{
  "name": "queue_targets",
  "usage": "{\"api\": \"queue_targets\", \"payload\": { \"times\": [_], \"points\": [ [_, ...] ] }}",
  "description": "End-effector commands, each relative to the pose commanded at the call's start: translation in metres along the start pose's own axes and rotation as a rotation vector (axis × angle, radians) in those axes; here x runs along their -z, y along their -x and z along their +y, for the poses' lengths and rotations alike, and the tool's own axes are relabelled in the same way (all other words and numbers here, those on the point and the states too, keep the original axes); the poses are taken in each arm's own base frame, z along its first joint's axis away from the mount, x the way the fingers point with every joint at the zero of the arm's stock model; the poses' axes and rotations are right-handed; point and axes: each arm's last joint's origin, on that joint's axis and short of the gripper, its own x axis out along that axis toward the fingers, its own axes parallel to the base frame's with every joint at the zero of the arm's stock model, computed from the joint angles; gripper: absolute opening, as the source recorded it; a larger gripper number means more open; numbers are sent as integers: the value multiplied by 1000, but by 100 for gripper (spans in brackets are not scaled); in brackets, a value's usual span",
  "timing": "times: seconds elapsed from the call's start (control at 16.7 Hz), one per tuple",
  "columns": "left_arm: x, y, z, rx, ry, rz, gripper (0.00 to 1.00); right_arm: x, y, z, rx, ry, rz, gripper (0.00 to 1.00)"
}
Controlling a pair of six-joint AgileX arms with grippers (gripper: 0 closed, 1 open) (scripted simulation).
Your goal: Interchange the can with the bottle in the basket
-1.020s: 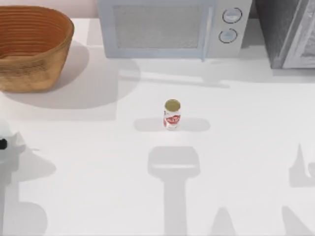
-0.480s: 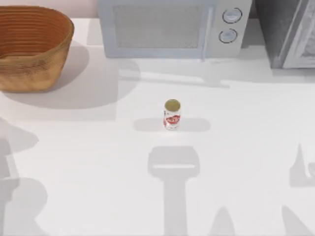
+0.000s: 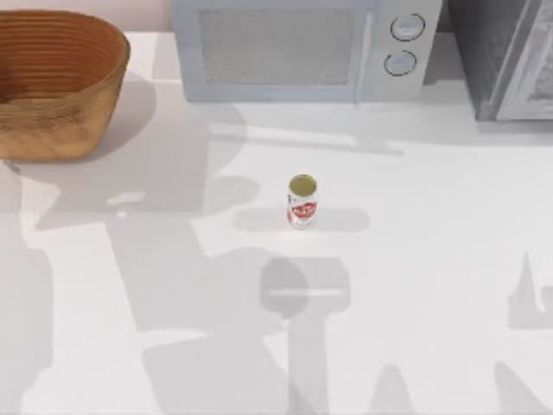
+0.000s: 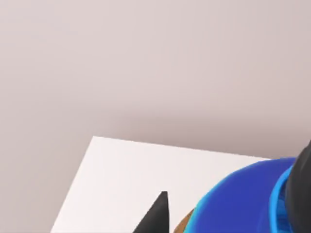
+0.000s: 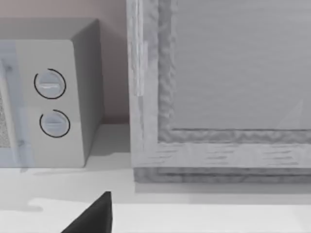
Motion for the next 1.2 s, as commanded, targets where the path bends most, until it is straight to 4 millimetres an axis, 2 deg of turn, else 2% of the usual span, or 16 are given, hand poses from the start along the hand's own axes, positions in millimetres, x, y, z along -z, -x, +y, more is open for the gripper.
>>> {"api": "queue_targets", "payload": {
  "times": [0.18, 0.36, 0.72, 1.02, 1.2],
  "points": [
    [-29, 9, -40, 105, -20, 10, 0, 0, 0, 0, 0, 0, 0, 100],
    [-40, 13, -61, 163, -32, 6, 0, 0, 0, 0, 0, 0, 0, 100],
    [-39, 7, -61, 161, -33, 1, 0, 0, 0, 0, 0, 0, 0, 100],
    [-17, -35, -69, 164, -33, 16, 0, 0, 0, 0, 0, 0, 0, 100],
    [-13, -45, -72, 164, -32, 6, 0, 0, 0, 0, 0, 0, 0, 100]
  ]
}}
